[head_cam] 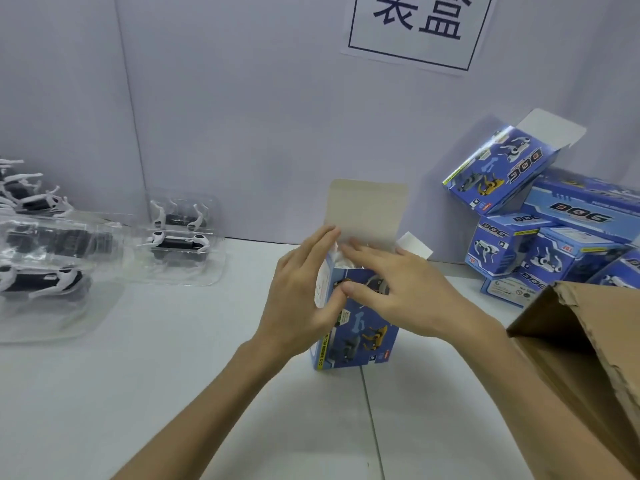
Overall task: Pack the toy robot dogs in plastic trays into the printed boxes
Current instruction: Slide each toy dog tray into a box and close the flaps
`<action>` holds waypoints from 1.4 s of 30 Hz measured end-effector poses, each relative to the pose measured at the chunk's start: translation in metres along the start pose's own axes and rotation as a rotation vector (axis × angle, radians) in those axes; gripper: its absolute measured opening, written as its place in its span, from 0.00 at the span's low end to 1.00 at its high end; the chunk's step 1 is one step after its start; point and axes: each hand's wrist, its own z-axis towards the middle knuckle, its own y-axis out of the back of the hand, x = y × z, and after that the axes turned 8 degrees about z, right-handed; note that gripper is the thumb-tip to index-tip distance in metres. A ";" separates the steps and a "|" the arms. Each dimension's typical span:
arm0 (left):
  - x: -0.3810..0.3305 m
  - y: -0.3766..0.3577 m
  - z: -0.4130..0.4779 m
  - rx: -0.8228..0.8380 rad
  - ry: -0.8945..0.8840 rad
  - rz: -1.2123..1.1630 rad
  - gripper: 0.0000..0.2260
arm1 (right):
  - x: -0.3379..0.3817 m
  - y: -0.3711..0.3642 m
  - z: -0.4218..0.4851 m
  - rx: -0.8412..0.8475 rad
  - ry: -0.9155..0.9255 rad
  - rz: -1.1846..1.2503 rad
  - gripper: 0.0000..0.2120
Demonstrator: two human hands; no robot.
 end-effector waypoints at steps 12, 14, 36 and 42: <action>0.005 0.003 0.020 0.125 -0.091 0.013 0.16 | -0.001 -0.001 0.012 -0.379 -0.102 0.232 0.14; 0.005 0.001 0.019 0.112 -0.080 0.015 0.15 | -0.006 -0.003 0.015 -0.593 -0.161 0.280 0.16; 0.005 -0.019 0.016 -0.092 -0.021 -0.033 0.12 | 0.001 -0.033 0.016 -0.984 -0.685 1.461 0.13; 0.004 -0.016 0.018 -0.031 -0.025 -0.018 0.14 | -0.017 -0.027 0.016 -0.876 -0.643 1.357 0.06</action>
